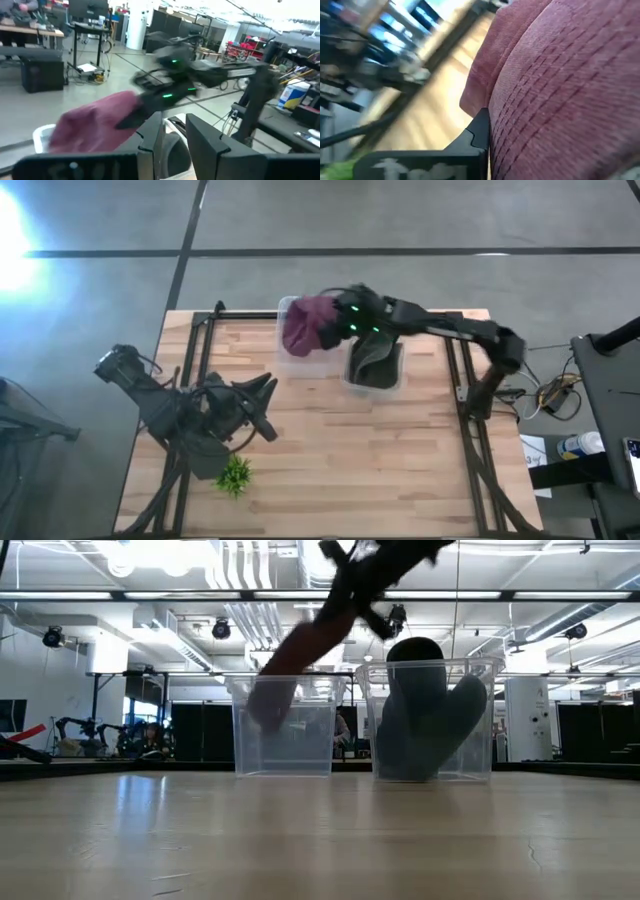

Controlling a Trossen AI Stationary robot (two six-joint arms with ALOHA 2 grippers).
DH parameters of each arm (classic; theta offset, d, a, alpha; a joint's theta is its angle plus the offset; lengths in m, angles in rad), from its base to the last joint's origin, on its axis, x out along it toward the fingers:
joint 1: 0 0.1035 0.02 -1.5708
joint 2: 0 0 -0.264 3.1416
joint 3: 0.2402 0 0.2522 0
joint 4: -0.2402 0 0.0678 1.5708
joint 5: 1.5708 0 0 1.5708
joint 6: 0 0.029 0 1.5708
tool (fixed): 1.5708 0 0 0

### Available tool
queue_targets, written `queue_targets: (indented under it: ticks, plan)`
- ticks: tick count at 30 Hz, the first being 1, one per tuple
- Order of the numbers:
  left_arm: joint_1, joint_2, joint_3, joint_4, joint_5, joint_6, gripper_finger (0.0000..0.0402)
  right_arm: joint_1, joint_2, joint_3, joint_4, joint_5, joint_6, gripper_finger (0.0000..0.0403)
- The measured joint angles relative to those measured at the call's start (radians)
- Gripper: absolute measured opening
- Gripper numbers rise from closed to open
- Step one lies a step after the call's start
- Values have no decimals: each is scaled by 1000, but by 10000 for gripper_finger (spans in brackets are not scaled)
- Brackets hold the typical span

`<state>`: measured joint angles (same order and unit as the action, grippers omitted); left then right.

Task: Pick & Place hat
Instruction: Put the red cap into the left transparent bin, then return to Home Position

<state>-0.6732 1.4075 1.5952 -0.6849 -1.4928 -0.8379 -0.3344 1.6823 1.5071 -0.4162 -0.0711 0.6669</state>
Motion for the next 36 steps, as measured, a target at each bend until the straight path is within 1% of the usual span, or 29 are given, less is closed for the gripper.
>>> queue_targets:
  ticks: [3, 5, 7, 9, 13, 16, 19, 21, 23, 25, 27, 28, 30, 32, 33, 34, 35, 36]
  plan:
    - [11, -3, -8, -4, 32, -44, 80, -41, 126, 109, -132, -7, -58, 16]
    - [15, -4, -17, -8, 45, -57, 80, -52, 194, 179, -220, -4, -108, 29]
    - [20, -4, -29, -8, 65, -60, 80, -53, 245, 230, -272, -5, -131, 52]
    - [25, -6, -43, -7, 89, -62, 80, -50, 275, 272, -275, -5, -144, 81]
    - [41, -10, -71, -22, 134, -82, 80, -49, 284, 343, -285, -5, -169, 140]
    - [64, -33, -78, -51, 210, -111, 80, -46, 247, 365, -314, -5, -236, 175]
    - [98, -68, -79, -124, 301, -148, 80, -23, 145, 348, -309, -5, -325, 196]
    - [123, -95, -97, -168, 322, -151, 80, 3, 53, 302, -295, -6, -411, 204]
    - [156, -128, -136, -178, 329, -125, 80, 35, -45, 222, -265, -6, -485, 208]
    - [195, -168, -188, -155, 369, -61, 77, 66, -144, 112, -215, -7, -498, 209]
    - [251, -211, -256, -74, 466, 29, 70, 91, -247, -7, -164, -8, -460, 210]
    - [281, -232, -298, -7, 539, 90, 66, 102, -304, -66, -140, -8, -440, 210]
    - [346, -274, -395, 183, 730, 247, 55, 127, -417, -177, -95, -7, -416, 210]
    - [411, -310, -494, 409, 958, 407, 43, 153, -515, -279, -63, 2, -395, 210]
    - [444, -326, -539, 502, 1065, 459, 37, 165, -556, -322, -49, 22, -382, 210]
    - [478, -339, -576, 575, 1149, 489, 33, 176, -597, -358, -48, 40, -375, 210]
    - [510, -354, -606, 620, 1197, 501, 30, 182, -638, -389, -53, 45, -355, 210]
    - [540, -372, -631, 630, 1209, 501, 29, 183, -682, -415, -51, 46, -321, 210]
